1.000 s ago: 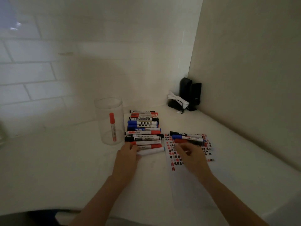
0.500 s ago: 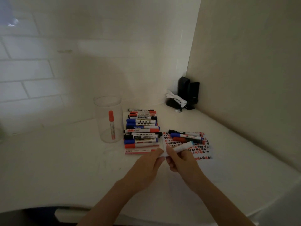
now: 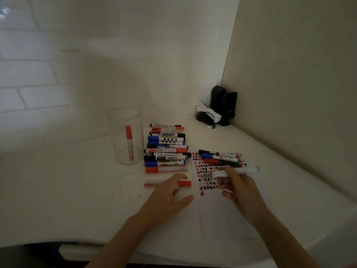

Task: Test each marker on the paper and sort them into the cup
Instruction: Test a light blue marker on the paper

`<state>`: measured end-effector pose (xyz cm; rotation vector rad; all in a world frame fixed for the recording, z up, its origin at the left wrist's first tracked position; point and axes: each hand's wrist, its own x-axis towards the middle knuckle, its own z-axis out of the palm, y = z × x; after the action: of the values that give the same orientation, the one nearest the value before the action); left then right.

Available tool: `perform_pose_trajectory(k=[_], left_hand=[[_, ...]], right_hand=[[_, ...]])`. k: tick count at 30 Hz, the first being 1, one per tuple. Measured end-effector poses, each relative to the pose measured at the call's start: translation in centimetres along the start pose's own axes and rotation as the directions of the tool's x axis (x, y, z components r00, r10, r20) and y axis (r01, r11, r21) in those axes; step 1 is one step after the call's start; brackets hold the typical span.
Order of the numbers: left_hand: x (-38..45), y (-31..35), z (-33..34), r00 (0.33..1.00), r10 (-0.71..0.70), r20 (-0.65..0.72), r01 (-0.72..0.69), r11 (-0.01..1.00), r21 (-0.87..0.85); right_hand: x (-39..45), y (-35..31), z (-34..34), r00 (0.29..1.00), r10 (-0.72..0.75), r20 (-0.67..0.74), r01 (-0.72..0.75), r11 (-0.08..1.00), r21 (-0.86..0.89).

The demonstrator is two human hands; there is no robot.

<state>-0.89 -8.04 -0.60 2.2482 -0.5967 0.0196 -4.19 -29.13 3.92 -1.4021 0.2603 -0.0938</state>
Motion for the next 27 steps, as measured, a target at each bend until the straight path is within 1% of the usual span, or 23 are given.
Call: perform_pose_trajectory(k=[1, 2, 3, 5, 7, 8, 9, 11, 13, 16, 19, 23, 27], left_hand=[[0.1, -0.4, -0.2, 1.0, -0.013, -0.009, 0.013, 0.999, 0.05], [0.2, -0.5, -0.5, 0.999, -0.022, -0.024, 0.023, 0.998, 0.065], [0.5, -0.4, -0.7, 0.999, -0.03, -0.036, 0.032, 0.998, 0.052], [1.0, 0.2, -0.9, 0.999, -0.009, -0.049, 0.01, 1.0, 0.019], [1.5, 0.5, -0.4, 0.998, 0.045, -0.036, -0.043, 0.998, 0.055], [1.6, 0.4, 0.0, 0.998, 0.065, -0.024, -0.063, 0.992, 0.106], [1.8, 0.1, 0.5, 0.997, 0.072, -0.003, -0.07, 0.98, 0.187], [1.9, -0.4, 1.3, 0.997, 0.063, 0.054, -0.079, 0.923, 0.377], [1.9, -0.5, 1.4, 0.996, 0.054, 0.067, -0.079, 0.883, 0.463], [1.8, -0.2, 1.4, 0.996, 0.033, 0.082, -0.071, 0.856, 0.513], [1.7, 0.0, 1.5, 0.996, 0.01, 0.09, -0.056, 0.851, 0.523], [1.6, -0.1, 1.5, 0.997, 0.026, 0.078, -0.064, 0.842, 0.536], [1.7, -0.2, 1.6, 0.997, 0.032, 0.073, -0.066, 0.84, 0.538]], right_hand=[[0.1, -0.3, -0.7, 1.0, 0.014, -0.004, -0.014, 0.999, 0.037], [0.2, -0.4, -1.3, 1.0, 0.02, 0.001, -0.02, 0.999, 0.05], [0.3, -0.4, -1.5, 1.0, 0.017, 0.006, -0.017, 0.999, 0.04], [0.5, -0.3, -1.4, 1.0, -0.011, -0.001, 0.011, 0.999, -0.036], [0.8, 0.4, -0.8, 0.996, -0.079, -0.051, 0.066, 0.975, -0.213], [0.9, 0.9, -0.5, 0.988, -0.132, -0.083, 0.099, 0.94, -0.327], [0.9, 1.6, -0.1, 0.975, -0.192, -0.11, 0.128, 0.895, -0.427], [0.7, 2.8, 0.5, 0.951, -0.274, -0.14, 0.161, 0.831, -0.532], [0.6, 3.4, 0.6, 0.94, -0.309, -0.144, 0.179, 0.806, -0.564], [0.9, 3.7, 0.4, 0.946, -0.287, -0.149, 0.144, 0.787, -0.6], [1.1, 4.0, 0.4, 0.946, -0.291, -0.142, 0.139, 0.762, -0.632], [1.1, 4.3, 0.0, 0.925, -0.339, -0.171, 0.16, 0.756, -0.635], [1.1, 4.3, 0.0, 0.938, -0.312, -0.154, 0.145, 0.754, -0.641]])
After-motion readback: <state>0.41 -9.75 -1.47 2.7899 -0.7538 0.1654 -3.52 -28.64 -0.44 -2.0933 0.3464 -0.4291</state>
